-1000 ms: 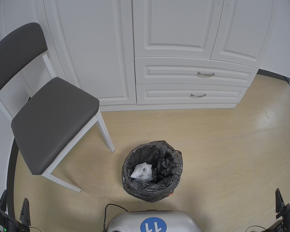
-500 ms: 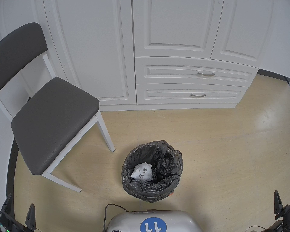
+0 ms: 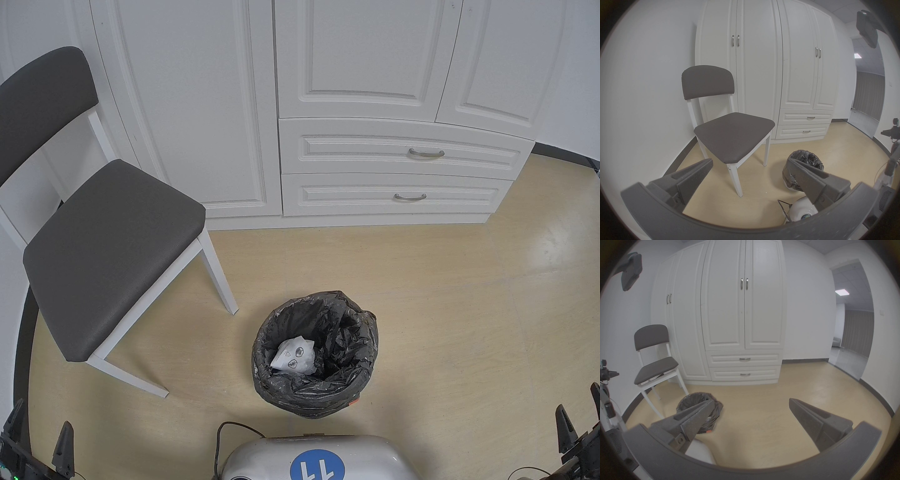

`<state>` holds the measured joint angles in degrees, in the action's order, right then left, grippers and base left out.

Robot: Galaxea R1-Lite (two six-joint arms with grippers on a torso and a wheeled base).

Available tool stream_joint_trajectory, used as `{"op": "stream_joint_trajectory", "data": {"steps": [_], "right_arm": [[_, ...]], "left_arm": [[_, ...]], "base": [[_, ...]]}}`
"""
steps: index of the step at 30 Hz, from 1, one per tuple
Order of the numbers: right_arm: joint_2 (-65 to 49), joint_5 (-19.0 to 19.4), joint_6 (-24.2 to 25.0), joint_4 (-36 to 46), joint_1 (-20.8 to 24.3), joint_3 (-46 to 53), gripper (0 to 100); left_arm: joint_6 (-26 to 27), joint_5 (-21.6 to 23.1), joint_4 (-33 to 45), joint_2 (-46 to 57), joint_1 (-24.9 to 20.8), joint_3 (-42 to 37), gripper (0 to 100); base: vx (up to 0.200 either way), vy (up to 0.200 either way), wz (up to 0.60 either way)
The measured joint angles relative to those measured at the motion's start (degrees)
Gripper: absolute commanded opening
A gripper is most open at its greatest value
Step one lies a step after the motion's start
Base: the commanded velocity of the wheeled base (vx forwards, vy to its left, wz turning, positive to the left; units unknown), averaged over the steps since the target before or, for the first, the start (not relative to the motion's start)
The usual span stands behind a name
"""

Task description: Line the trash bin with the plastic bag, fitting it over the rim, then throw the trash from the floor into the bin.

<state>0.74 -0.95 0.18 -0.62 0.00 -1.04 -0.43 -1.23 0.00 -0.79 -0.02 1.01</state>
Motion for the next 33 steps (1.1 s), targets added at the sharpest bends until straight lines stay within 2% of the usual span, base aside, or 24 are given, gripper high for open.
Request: {"op": "stream_joint_trajectory", "data": {"steps": [4, 33], "right_arm": [[0.02, 0.95, 0.13, 0.60, 0.00, 0.00, 100], [0.10, 1.02, 0.26, 0.62, 0.07, 0.02, 100]], "left_arm": [[-0.04, -0.02, 0.00, -0.02, 0.02, 0.00, 100], [0.22, 0.09, 0.00, -0.11, 0.02, 0.00, 100]], "base": [[0.000, 0.000, 0.00], [0.000, 0.000, 0.00]]}}
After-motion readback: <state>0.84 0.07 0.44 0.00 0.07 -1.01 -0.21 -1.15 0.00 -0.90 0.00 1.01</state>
